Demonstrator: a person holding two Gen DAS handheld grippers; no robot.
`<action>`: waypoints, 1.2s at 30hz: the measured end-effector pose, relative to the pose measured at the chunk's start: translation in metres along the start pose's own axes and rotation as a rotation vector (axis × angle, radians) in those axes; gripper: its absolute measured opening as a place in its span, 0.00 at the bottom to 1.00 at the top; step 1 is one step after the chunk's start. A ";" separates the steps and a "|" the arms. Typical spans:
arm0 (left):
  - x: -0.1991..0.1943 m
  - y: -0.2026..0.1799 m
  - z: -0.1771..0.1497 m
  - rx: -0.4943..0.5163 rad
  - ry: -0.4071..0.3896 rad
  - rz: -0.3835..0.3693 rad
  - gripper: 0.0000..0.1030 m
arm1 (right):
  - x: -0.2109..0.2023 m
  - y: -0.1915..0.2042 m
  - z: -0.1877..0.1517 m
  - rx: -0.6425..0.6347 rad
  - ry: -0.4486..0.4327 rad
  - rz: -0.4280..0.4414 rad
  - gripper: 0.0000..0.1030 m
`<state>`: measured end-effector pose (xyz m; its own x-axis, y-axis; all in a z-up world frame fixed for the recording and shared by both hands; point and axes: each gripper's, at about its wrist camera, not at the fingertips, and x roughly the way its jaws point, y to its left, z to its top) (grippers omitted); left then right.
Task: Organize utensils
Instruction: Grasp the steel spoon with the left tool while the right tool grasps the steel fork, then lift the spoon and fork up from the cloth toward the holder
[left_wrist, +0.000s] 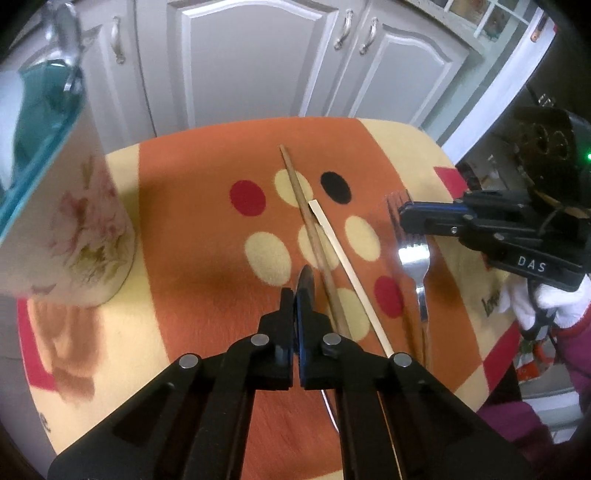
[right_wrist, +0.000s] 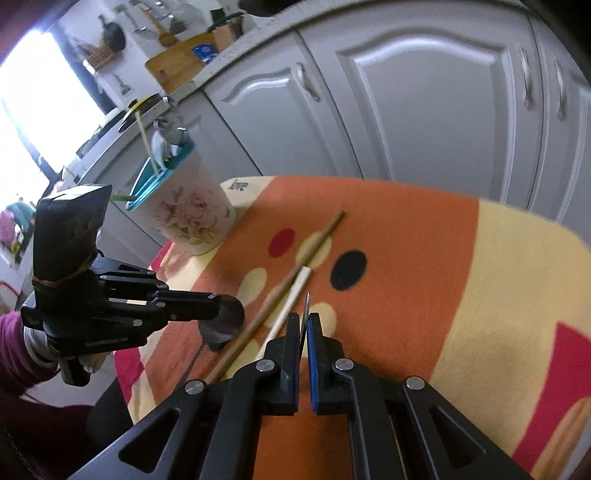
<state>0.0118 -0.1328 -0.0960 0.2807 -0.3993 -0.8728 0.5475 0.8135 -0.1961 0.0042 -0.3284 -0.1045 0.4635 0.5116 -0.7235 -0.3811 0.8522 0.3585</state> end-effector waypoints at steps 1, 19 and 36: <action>-0.003 -0.003 0.001 -0.007 -0.010 -0.003 0.00 | -0.003 0.004 0.001 -0.011 -0.005 -0.007 0.03; -0.125 -0.024 -0.003 0.016 -0.217 0.003 0.00 | -0.081 0.056 0.026 -0.130 -0.172 -0.075 0.01; -0.150 -0.008 -0.004 -0.053 -0.257 -0.034 0.00 | -0.057 0.009 0.014 0.030 -0.085 -0.094 0.20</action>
<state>-0.0381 -0.0778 0.0343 0.4575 -0.5157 -0.7244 0.5198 0.8161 -0.2527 -0.0146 -0.3479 -0.0522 0.5625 0.4359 -0.7026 -0.3096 0.8990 0.3099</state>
